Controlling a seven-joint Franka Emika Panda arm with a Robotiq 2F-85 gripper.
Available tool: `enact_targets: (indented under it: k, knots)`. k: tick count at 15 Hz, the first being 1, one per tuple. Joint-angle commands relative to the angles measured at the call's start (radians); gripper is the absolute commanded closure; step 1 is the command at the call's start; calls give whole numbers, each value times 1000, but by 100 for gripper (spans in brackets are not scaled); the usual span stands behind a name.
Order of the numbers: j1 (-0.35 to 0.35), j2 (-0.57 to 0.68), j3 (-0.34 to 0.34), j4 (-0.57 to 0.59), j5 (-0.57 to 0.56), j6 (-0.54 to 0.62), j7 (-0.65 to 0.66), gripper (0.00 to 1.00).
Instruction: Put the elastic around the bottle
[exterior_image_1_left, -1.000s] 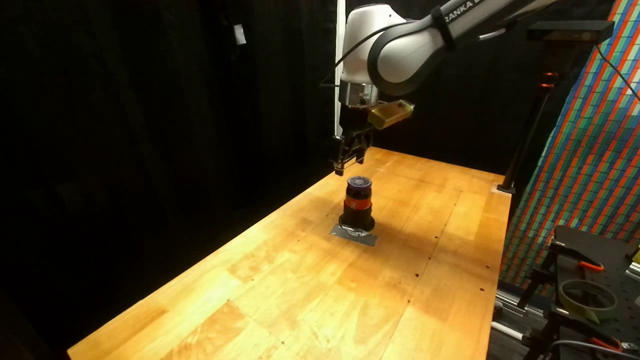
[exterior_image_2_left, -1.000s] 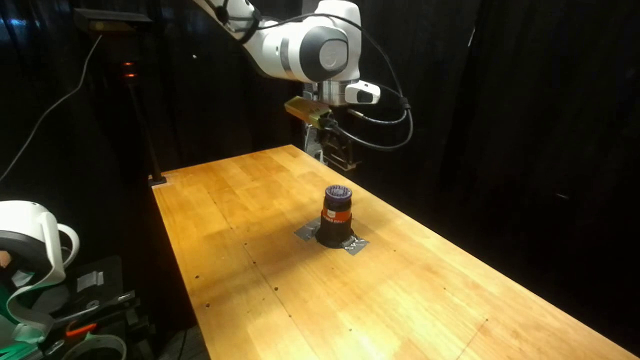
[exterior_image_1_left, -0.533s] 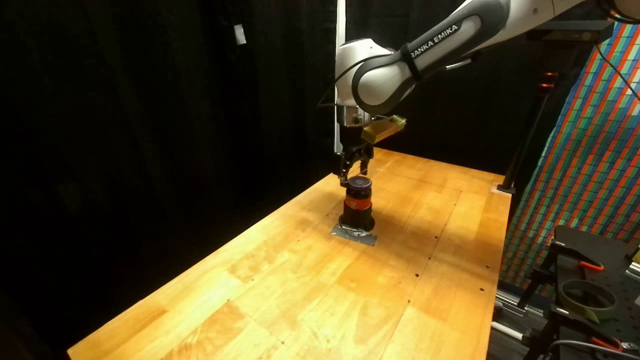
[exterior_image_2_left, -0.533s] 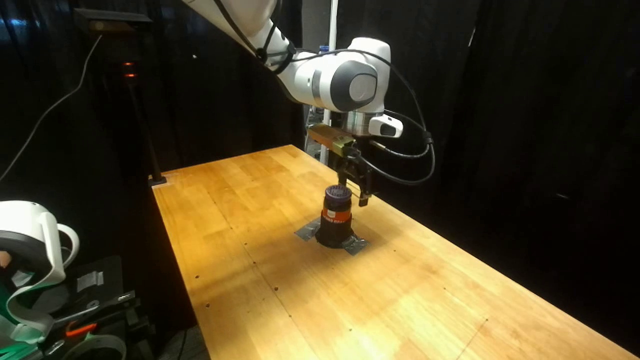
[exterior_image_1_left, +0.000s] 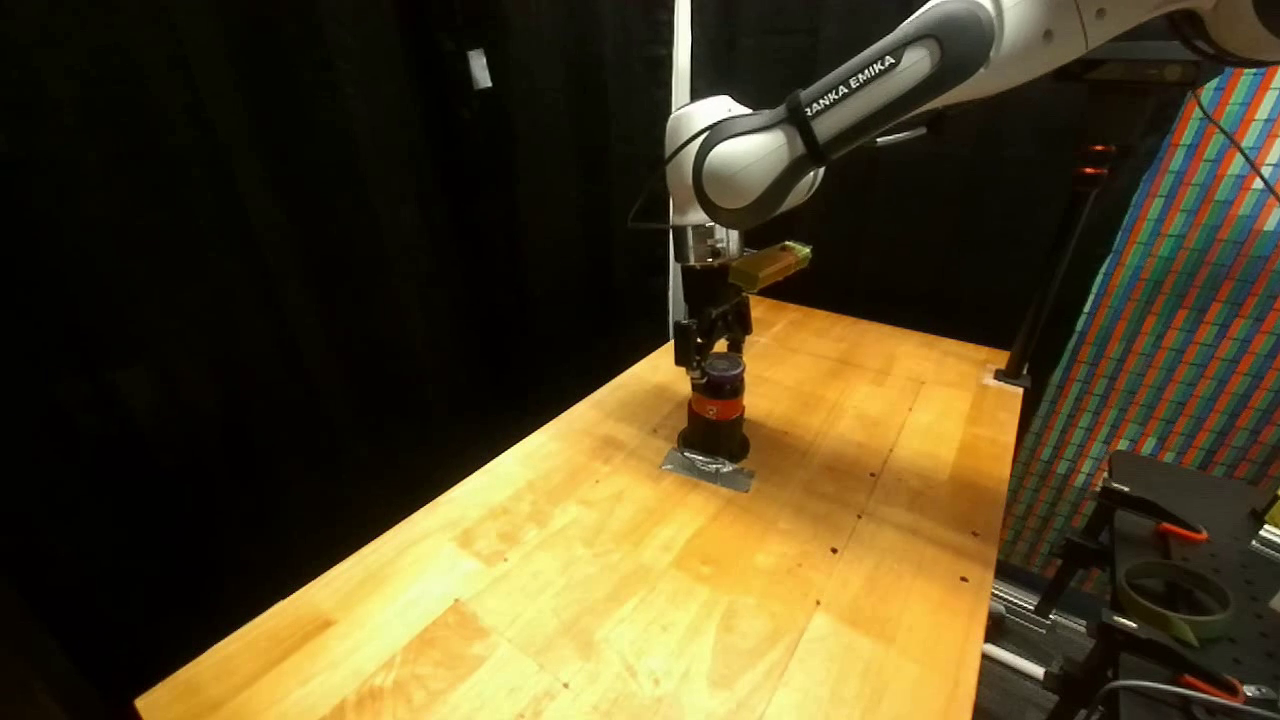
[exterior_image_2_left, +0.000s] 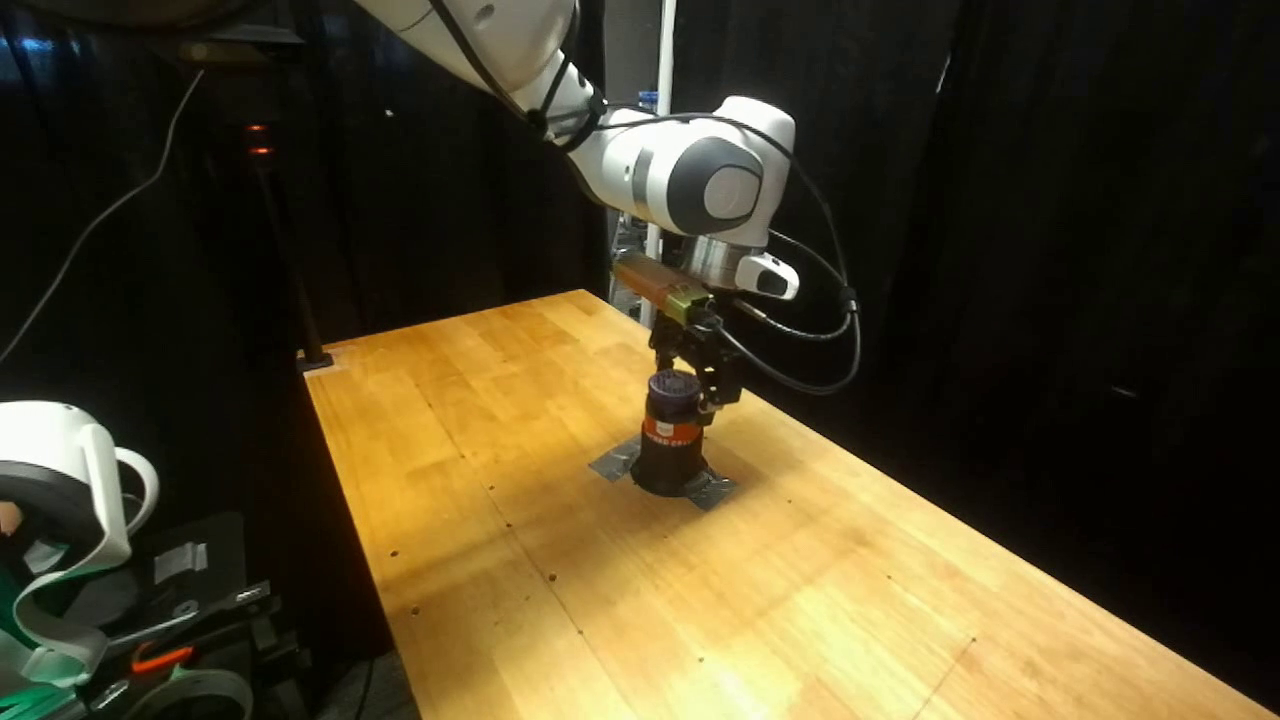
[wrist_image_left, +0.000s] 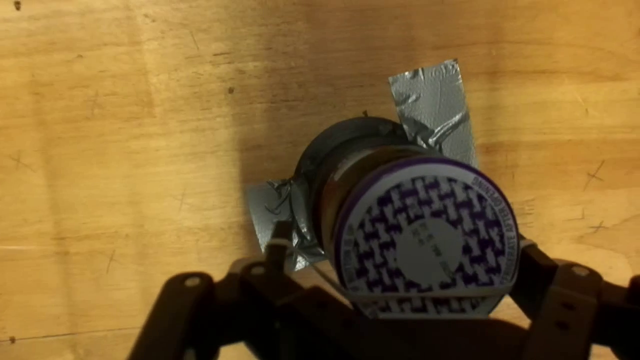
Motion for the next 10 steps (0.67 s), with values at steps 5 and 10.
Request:
enact_targets:
  k: [5,10]
  knots:
    - [-26,-111,-1,-154,54,5,-40,0]
    - [-26,-181,0,-290,57,67,-45,0]
